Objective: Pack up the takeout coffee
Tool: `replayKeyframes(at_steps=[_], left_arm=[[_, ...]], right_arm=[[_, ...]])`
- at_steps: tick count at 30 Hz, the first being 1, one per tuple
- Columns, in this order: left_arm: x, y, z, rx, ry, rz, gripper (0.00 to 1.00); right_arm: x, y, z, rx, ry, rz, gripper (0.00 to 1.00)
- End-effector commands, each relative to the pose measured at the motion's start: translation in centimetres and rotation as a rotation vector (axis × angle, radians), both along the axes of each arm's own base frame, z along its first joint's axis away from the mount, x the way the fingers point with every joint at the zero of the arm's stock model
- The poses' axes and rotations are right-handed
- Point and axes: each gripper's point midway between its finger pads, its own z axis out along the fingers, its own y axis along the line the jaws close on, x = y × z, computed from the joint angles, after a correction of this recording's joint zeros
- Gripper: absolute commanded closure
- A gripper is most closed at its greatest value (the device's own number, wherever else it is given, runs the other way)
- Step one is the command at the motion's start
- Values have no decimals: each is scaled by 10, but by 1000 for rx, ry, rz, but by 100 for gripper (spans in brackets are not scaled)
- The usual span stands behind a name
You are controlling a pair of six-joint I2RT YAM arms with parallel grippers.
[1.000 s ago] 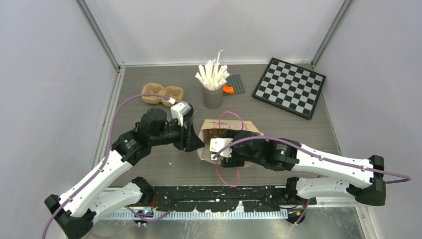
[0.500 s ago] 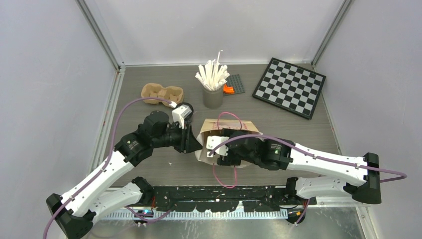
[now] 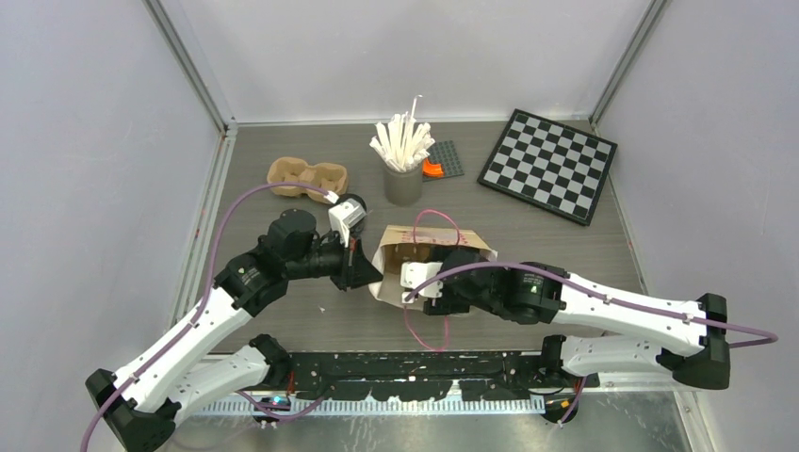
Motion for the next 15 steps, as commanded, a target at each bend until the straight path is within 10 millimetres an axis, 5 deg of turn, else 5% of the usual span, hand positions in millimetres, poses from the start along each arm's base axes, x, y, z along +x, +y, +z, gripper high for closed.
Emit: replayKeyframes(at_steps=[1, 15], left_arm=[[-5, -6, 21, -52, -112, -88, 100], [-16, 1, 14, 14, -171, -193, 100]], right_arm=[[10, -10, 12, -33, -103, 11, 27], [21, 0, -17, -66, -90, 28, 27]])
